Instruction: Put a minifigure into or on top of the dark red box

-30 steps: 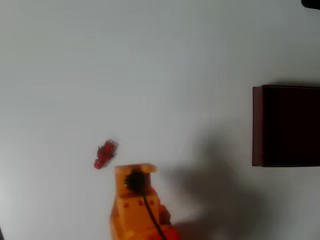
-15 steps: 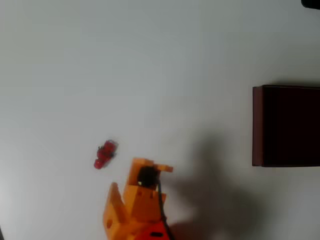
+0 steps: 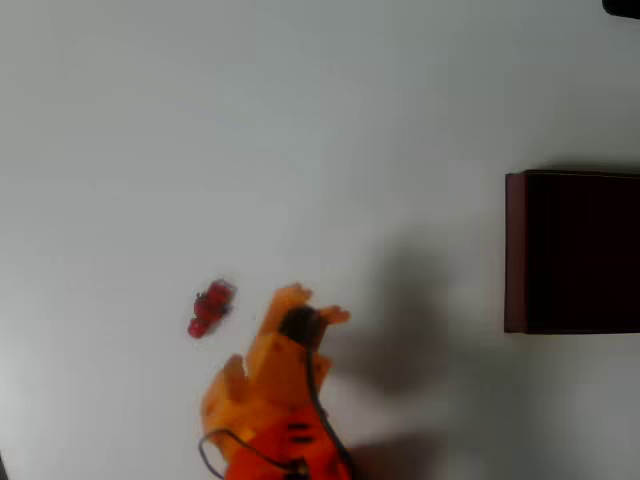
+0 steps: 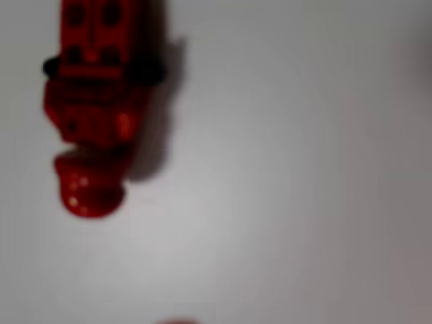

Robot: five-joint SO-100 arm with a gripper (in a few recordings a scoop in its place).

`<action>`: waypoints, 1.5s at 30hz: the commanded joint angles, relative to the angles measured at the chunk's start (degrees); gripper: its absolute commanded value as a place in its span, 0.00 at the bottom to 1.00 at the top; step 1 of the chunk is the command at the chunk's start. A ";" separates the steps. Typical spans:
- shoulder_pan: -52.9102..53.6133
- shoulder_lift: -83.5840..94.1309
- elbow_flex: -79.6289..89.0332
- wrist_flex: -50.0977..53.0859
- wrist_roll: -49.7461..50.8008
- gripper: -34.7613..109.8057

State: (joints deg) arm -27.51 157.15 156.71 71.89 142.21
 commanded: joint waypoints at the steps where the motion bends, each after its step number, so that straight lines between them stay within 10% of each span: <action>1: -0.79 -9.58 -6.86 -0.79 -0.35 0.39; 45: -3.34 -43.68 -24.61 -8.70 2.11 0.40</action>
State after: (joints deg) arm -29.62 114.08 134.30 63.02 144.14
